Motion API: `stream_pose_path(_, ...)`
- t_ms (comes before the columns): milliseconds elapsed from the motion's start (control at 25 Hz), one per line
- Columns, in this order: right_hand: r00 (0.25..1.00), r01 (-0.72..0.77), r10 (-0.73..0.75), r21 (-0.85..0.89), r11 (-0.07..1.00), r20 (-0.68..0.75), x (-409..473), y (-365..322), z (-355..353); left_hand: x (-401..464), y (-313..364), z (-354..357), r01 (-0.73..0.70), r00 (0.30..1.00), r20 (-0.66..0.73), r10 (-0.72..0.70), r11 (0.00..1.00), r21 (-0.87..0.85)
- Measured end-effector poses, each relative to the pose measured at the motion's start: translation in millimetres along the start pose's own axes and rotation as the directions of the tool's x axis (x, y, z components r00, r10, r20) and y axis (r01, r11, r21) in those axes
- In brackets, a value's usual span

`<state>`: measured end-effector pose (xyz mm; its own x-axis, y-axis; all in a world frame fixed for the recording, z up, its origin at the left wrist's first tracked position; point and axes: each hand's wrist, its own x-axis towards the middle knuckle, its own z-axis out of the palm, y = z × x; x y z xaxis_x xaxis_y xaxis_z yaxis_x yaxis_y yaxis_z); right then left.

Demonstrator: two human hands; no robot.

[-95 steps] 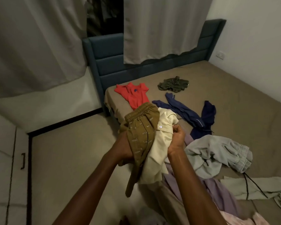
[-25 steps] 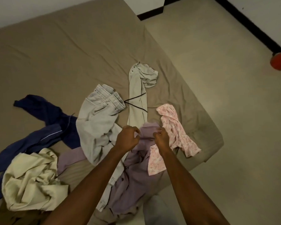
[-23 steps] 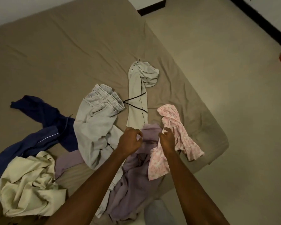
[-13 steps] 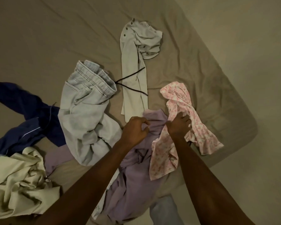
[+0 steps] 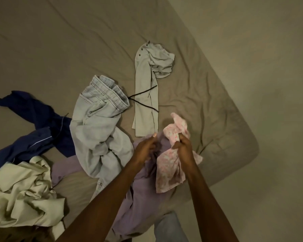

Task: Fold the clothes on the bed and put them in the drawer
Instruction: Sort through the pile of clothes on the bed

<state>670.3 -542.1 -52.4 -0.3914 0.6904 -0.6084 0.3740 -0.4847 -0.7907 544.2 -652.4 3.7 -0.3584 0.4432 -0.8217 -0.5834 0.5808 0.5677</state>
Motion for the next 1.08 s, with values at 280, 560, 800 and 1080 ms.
stream_pose_path(280, 0.968, 0.243, -0.232, -0.128, 0.961, 0.097, -107, -48, 66, -51, 13, -26, 0.057, 0.981, 0.189, 0.03, 0.899, -0.435)
stream_pose_path(560, 0.897, 0.388, -0.396, 0.077, 0.918, 0.199, -176, -121, 87, -110, 67, -55, -0.013, 0.941, 0.305, 0.148, 0.914, -0.405)
stream_pose_path(800, 0.877, 0.447, -0.427, -0.047, 0.893, 0.221, -202, -104, 111, -127, 69, -111, 0.043, 0.957, 0.27, 0.104, 0.871, -0.489)
stream_pose_path(1080, 0.908, -0.215, 0.031, -0.402, 0.89, -0.417, -127, 99, 82, -78, 24, -162, 0.009, 0.978, 0.147, 0.15, 0.671, -0.741)
